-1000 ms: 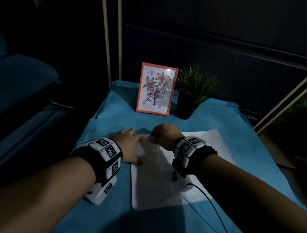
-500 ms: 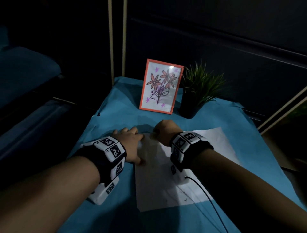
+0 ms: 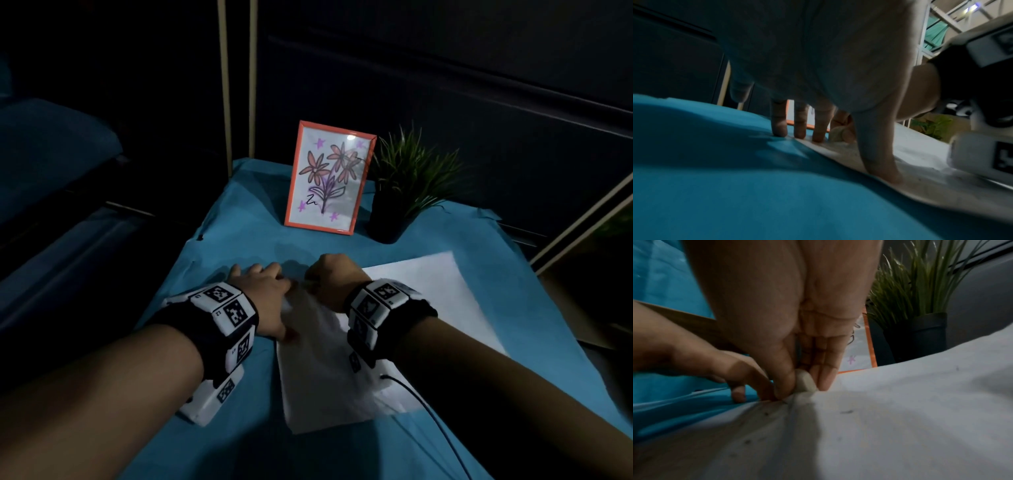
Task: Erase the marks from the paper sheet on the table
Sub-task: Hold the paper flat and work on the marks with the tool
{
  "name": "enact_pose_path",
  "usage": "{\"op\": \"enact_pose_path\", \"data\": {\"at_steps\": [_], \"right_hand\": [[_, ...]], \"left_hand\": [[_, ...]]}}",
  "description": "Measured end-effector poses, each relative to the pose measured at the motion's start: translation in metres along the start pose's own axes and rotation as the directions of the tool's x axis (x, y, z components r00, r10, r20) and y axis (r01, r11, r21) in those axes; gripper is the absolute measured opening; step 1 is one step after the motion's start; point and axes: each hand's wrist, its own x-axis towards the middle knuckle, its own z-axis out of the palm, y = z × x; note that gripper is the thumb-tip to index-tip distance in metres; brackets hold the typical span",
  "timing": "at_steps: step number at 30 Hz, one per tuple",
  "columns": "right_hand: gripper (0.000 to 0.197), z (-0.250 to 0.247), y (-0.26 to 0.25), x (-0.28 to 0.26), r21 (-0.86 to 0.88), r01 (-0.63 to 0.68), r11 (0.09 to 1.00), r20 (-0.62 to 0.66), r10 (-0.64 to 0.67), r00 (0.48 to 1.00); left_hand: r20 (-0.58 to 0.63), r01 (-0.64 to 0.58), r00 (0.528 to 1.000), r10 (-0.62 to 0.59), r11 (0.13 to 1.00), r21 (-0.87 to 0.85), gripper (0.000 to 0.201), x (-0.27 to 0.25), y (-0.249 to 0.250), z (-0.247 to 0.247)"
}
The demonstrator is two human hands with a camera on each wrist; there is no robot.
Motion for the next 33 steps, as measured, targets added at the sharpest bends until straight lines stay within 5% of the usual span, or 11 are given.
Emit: {"op": "enact_pose_path", "data": {"at_steps": [8, 12, 20, 28, 33], "right_hand": [[0.021, -0.019, 0.007, -0.004, 0.095, -0.016, 0.995, -0.069, 0.022, 0.997], [0.019, -0.006, 0.004, -0.008, -0.001, -0.001, 1.000, 0.015, 0.001, 1.000], [0.024, -0.007, 0.001, -0.003, -0.015, -0.039, 0.999, -0.047, 0.038, 0.998], [0.018, 0.005, -0.002, -0.009, -0.029, 0.017, 0.999, 0.074, -0.015, 0.997], [0.023, -0.005, 0.000, -0.001, -0.004, -0.003, 1.000, -0.021, 0.003, 1.000]], "left_hand": [[0.018, -0.016, 1.000, 0.016, 1.000, -0.003, 0.086, -0.004, 0.000, -0.004], [0.041, -0.010, 0.999, 0.013, 0.998, -0.058, 0.081, -0.002, 0.001, -0.005], [0.047, 0.021, 0.999, -0.019, 0.998, -0.052, 0.087, -0.001, 0.003, -0.003], [0.059, 0.010, 0.998, -0.005, 0.997, -0.083, 0.076, -0.002, 0.002, -0.004], [0.056, 0.011, 0.998, -0.009, 0.999, -0.044, 0.084, -0.001, 0.002, -0.003]]}}
